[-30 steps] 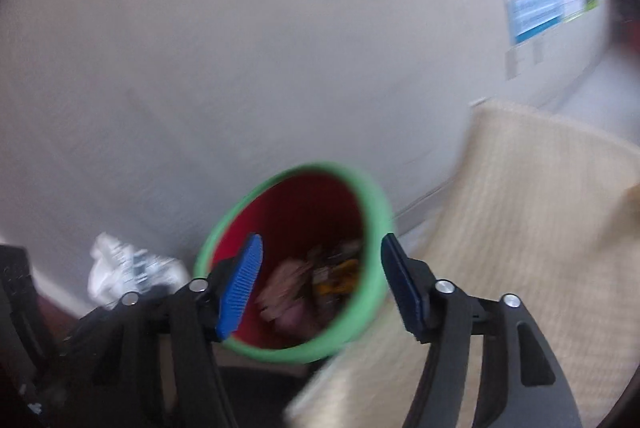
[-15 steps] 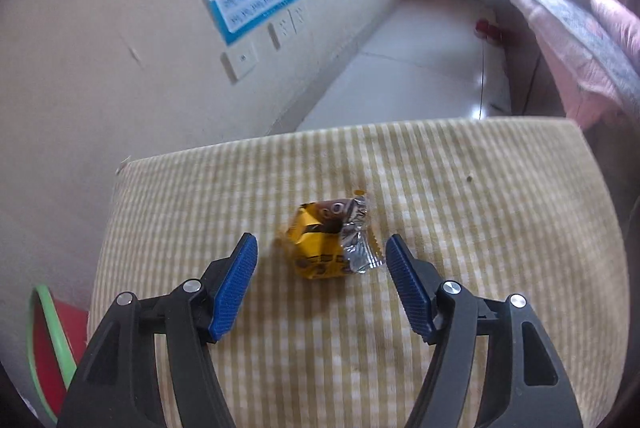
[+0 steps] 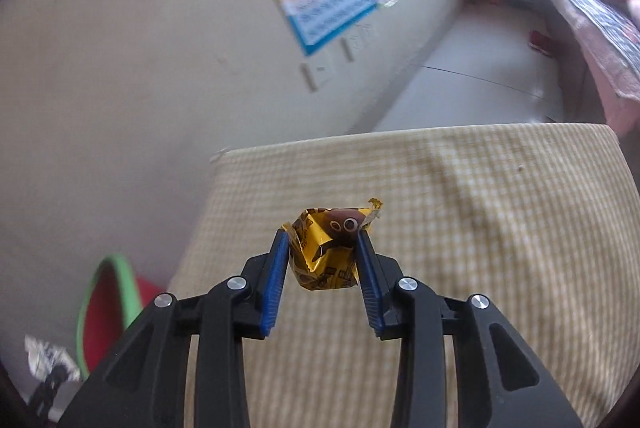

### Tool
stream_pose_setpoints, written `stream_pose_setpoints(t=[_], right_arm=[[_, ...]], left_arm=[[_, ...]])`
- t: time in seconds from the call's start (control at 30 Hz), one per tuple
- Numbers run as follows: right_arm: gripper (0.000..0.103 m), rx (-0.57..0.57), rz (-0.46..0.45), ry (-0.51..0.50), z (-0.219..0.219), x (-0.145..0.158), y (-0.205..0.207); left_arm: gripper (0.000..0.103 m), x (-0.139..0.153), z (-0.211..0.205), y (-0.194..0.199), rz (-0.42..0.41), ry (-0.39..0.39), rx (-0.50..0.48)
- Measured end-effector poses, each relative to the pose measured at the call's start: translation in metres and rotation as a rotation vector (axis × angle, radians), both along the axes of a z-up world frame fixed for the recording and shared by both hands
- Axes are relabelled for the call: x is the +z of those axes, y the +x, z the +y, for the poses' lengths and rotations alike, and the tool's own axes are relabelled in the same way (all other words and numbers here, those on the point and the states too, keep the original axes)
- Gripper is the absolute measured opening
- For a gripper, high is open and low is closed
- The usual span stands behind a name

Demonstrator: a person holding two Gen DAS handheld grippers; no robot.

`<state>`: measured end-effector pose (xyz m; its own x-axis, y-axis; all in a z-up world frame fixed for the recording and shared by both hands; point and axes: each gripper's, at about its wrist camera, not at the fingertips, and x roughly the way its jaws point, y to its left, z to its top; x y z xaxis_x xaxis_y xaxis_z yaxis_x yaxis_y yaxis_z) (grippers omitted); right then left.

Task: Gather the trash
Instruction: 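Carry the gold wrapper with the right tool over the bin while the left tool holds the cup there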

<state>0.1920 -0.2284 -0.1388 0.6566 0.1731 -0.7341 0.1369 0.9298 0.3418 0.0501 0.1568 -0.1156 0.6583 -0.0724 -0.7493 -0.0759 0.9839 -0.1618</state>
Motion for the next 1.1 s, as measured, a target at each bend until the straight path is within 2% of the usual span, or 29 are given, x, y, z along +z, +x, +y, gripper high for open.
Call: stream_pose_setpoints(t=[0.2, 0.53, 0.8, 0.83, 1.1], right_arm=[[0.034, 0.163, -0.056, 0.031, 0.066, 0.025, -0.047], [0.034, 0.351, -0.085, 0.049, 0.15, 0.05, -0.072], [0.034, 0.441, -0.088, 0.055, 0.192, 0.054, -0.077], [0.034, 0.483, -0.115, 0.077, 0.191, 0.054, -0.075], [0.034, 0.549, -0.135, 0.062, 0.216, 0.063, -0.074]], left_arm=[[0.039, 0.002, 0.001, -0.002, -0.005, -0.002, -0.003], [0.039, 0.011, 0.011, -0.003, -0.029, -0.003, 0.009], [0.039, 0.02, 0.022, 0.005, -0.051, 0.011, 0.019], [0.039, 0.021, 0.024, 0.006, -0.053, 0.012, 0.021], [0.039, 0.021, 0.032, 0.013, -0.061, 0.018, 0.031]])
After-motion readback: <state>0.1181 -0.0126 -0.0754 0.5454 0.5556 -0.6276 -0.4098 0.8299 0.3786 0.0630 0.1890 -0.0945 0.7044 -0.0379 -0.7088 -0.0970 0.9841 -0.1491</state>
